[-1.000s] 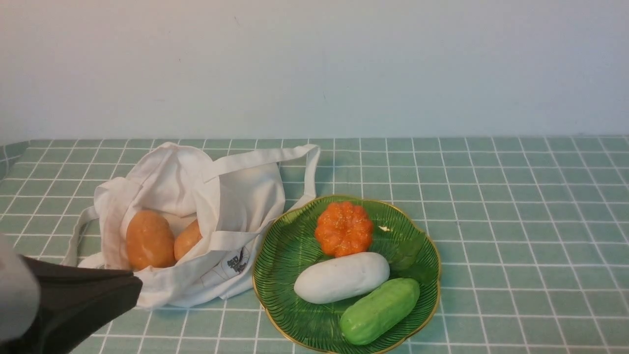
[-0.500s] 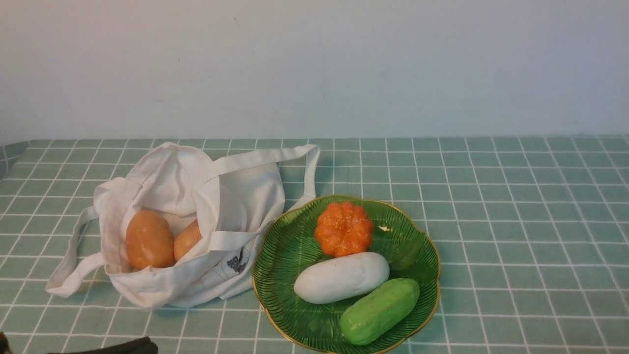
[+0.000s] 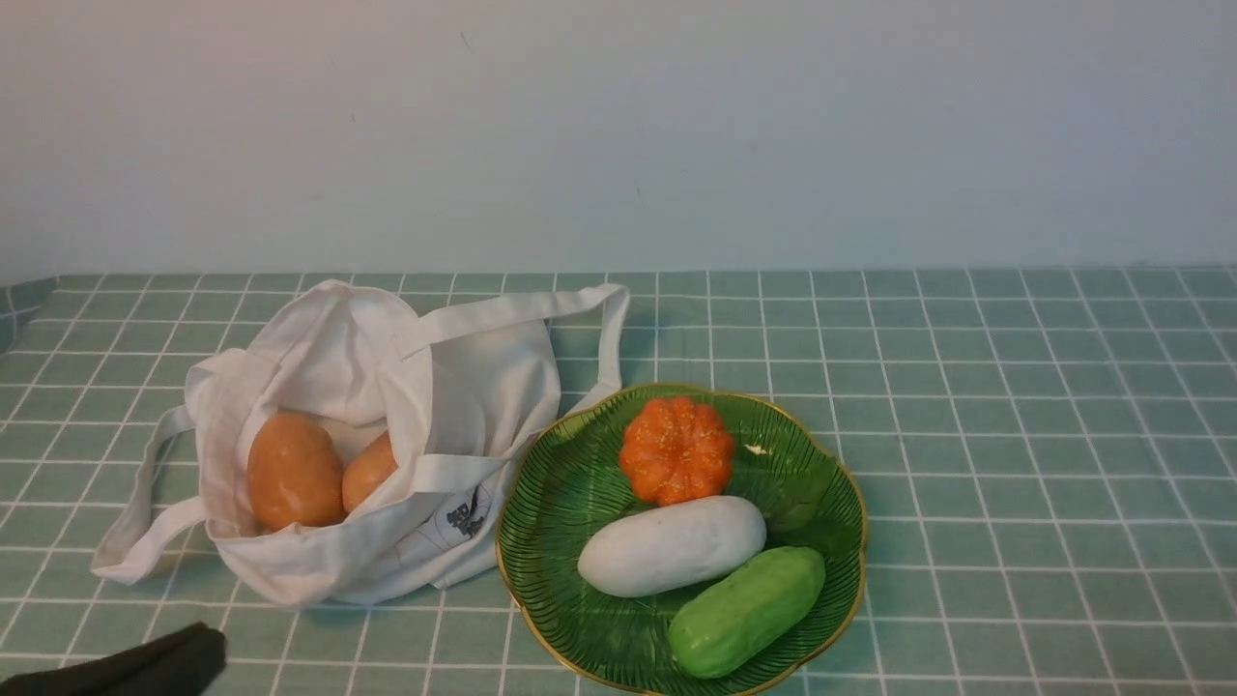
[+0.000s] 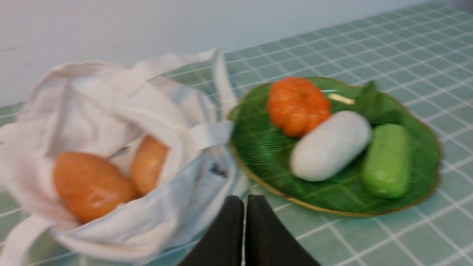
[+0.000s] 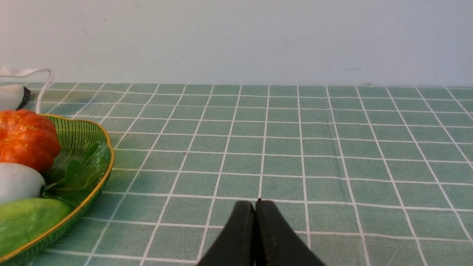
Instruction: Take vegetables from cloth bag on blue coffee tablecloth place on plate.
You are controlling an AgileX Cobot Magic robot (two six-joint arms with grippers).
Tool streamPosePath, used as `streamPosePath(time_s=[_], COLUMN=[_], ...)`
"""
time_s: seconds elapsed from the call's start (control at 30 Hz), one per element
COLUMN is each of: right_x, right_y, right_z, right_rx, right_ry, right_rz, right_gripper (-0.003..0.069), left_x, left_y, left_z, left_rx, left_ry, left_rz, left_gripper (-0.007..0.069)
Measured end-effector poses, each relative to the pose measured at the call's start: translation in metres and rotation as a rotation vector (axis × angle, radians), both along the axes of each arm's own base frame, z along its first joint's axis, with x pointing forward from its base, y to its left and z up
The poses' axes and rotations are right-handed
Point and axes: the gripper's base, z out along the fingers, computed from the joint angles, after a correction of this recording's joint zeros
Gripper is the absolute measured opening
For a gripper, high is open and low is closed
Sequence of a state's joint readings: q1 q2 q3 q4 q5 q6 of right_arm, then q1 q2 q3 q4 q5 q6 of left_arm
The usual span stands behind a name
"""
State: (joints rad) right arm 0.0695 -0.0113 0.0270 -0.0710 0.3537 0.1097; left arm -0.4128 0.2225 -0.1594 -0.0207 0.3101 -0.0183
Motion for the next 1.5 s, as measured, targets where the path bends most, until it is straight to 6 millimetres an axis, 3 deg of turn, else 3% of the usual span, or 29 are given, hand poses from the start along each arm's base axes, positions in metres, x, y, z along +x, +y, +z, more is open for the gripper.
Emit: streamPosePath(time_s=[0.23,0.4,1.5], right_x=[0.000,0.000,0.000], right_y=[0.000,0.000,0.000], right_z=[0.000,0.000,0.000], right_rx=[0.000,0.000,0.000], right_ry=[0.000,0.000,0.000], right_rz=[0.000,0.000,0.000], right_gripper=[-0.0016,-0.0016,-0.0016], left_x=[-0.003,-0.008,-0.012], left_y=[0.022,0.025,0.025], left_z=[-0.040,-0.051,-0.054], left_rx=[0.029,0.032,0.032], left_ry=[0.050,0.018,0.006], left_rz=[0.297,0.338,0.339], left_gripper=[-0.0005,-0.0005,-0.0005])
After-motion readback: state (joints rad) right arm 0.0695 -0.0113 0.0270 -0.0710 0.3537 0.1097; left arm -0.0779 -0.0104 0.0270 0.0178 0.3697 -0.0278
